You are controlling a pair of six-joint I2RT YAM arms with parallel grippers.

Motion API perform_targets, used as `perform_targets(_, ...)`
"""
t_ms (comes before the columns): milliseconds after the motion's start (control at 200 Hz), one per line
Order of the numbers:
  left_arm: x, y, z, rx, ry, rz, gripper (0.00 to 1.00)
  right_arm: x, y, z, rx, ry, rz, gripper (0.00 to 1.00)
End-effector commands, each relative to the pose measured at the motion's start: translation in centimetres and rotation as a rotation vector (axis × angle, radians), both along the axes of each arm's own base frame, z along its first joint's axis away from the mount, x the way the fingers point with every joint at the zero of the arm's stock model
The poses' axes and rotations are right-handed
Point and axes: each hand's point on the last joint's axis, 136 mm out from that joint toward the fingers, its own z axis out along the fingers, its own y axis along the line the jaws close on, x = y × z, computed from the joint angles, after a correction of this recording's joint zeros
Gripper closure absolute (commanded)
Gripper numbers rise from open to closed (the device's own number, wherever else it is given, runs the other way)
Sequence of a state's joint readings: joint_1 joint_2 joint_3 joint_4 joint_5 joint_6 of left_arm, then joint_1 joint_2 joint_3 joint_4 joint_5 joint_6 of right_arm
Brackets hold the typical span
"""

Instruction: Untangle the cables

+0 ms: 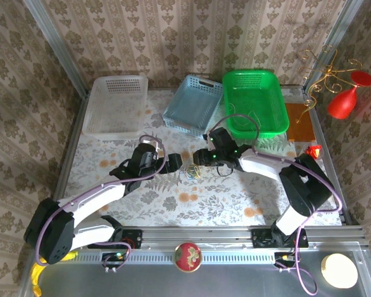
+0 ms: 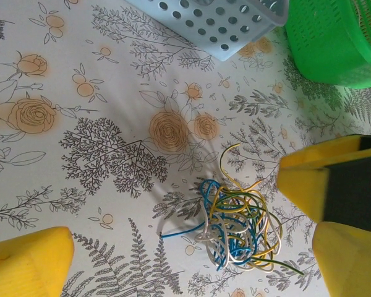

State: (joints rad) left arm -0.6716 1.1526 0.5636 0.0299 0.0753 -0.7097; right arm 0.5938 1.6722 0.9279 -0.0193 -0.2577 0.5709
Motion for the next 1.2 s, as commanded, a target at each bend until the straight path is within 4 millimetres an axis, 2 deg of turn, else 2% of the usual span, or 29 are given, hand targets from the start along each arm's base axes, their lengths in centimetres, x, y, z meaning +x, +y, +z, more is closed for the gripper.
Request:
perform_targets(0,-0.1,0.1,0.0,-0.023,0.006,0.008,0.00,1.0,1.5,0.3,0.049,0.002,0.010,0.55)
perform_targets(175,-0.3,0.1,0.5,-0.029,0.000,0.000,0.00,1.6,1.4,-1.0,0.030,0.013,-0.019,0.54)
perform_targets(535,-0.2,-0.2,1.1,-0.034,-0.014,-0.013,0.00,3.2,1.7,-2.4,0.009,0.026,-0.050,0.56)
perform_targets(625,-0.3,-0.1,1.3,-0.039,-0.021,-0.012,0.00,3.4,1.9,-2.6,0.006,0.029,-0.048,0.60)
perform_targets(715,-0.3,0.0,1.3,-0.037,-0.027,-0.013,0.00,3.6,1.9,-2.5,0.007,0.024,-0.048,0.73)
perform_targets(880,-0.5,0.2,1.0,-0.021,-0.034,-0.022,0.00,3.7,2.0,-0.7,0.036,0.000,-0.027,1.00)
perform_targets(1195,-0.8,0.3,0.4,-0.002,-0.060,-0.055,0.00,2.3,1.9,4.8,0.136,-0.073,-0.001,1.00)
